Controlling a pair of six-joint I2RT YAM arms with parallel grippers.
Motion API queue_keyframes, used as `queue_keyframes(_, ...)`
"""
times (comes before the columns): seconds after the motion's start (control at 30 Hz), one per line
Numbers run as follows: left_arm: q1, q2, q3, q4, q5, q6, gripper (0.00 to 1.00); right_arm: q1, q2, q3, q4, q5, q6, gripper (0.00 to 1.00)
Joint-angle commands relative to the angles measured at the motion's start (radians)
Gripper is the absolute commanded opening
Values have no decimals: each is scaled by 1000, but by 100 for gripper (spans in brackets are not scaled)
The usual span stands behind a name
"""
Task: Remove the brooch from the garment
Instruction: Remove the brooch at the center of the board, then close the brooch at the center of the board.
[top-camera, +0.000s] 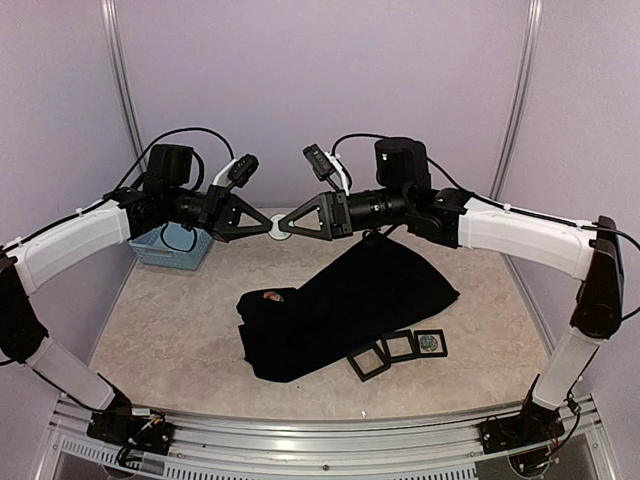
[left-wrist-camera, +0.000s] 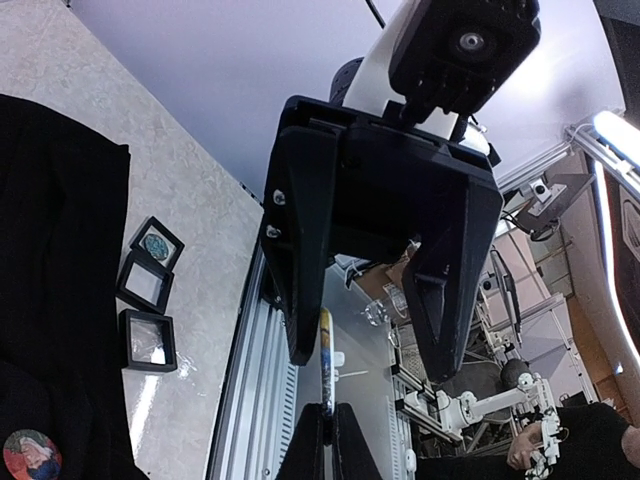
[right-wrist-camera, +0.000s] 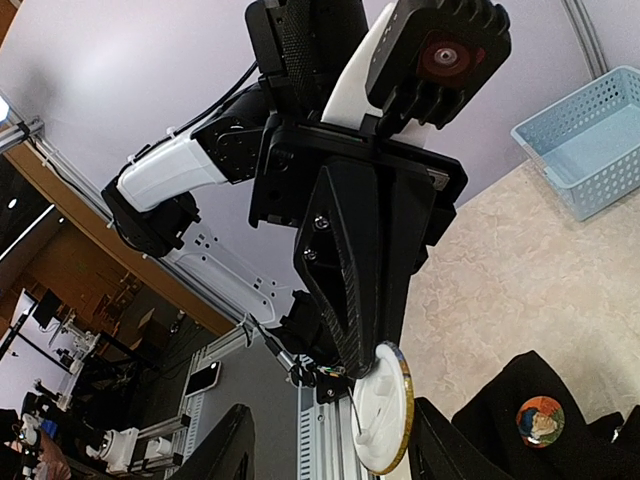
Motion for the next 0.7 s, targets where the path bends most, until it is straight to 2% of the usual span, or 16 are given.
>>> queue_keyframes(0.0, -4, -2, 24, -27, -30, 24, 0, 21, 26, 21, -61, -3, -22, 50)
queue_keyframes(0.17, -4, -1, 24, -29, -39, 23, 0, 24, 27, 19, -64, 5, -21, 46)
queue_keyframes(0.5, -4, -2, 25, -38, -37, 32, 0, 24, 38, 17, -58, 23, -14, 30)
queue_keyframes(0.67, -4, -1, 27, -43, -36, 35, 0, 23, 42, 24, -67, 37, -15, 26)
